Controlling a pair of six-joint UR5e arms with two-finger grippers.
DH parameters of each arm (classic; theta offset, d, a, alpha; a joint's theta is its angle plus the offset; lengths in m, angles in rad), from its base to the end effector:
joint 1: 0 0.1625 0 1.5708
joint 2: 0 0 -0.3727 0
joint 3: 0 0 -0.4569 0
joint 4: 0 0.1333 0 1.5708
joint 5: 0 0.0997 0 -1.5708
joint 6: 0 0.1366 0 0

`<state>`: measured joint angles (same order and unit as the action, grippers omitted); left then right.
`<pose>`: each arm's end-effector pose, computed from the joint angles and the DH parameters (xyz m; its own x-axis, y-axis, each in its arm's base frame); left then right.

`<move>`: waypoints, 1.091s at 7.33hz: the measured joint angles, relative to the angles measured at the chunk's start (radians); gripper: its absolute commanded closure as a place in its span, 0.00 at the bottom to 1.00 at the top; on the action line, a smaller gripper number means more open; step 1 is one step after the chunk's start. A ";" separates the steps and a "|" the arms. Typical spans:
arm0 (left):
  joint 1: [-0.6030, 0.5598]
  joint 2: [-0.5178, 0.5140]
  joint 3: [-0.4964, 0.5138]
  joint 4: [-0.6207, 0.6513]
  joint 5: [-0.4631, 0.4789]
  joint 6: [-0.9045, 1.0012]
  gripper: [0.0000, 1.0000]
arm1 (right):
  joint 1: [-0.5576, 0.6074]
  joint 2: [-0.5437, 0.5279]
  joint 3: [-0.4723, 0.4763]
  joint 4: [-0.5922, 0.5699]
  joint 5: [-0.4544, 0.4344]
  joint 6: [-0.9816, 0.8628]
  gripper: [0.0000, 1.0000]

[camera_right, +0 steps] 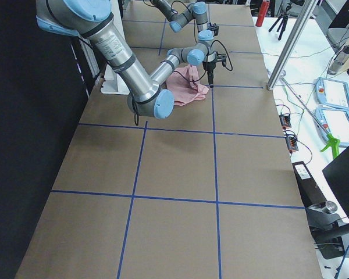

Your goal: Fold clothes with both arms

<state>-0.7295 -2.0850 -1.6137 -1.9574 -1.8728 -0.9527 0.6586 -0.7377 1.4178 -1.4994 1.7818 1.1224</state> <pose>0.4864 -0.5591 0.2412 0.6212 0.1867 -0.7611 0.1188 0.9375 0.3270 -0.5647 -0.5694 0.1554 0.7311 0.0298 0.6816 -0.1869 0.9696 0.1581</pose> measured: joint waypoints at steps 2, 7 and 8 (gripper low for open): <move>-0.041 0.027 -0.056 0.017 -0.010 0.071 0.00 | 0.054 -0.019 0.027 -0.006 0.085 -0.058 0.00; -0.409 0.244 -0.260 0.222 -0.171 0.686 0.00 | 0.401 -0.335 0.234 -0.057 0.336 -0.607 0.00; -0.514 0.289 -0.260 0.235 -0.200 0.831 0.00 | 0.490 -0.396 0.246 -0.080 0.384 -0.747 0.00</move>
<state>-1.2432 -1.7963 -1.8736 -1.7227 -2.0729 -0.1220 1.1490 -1.1340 1.6641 -1.5797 2.1659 0.3757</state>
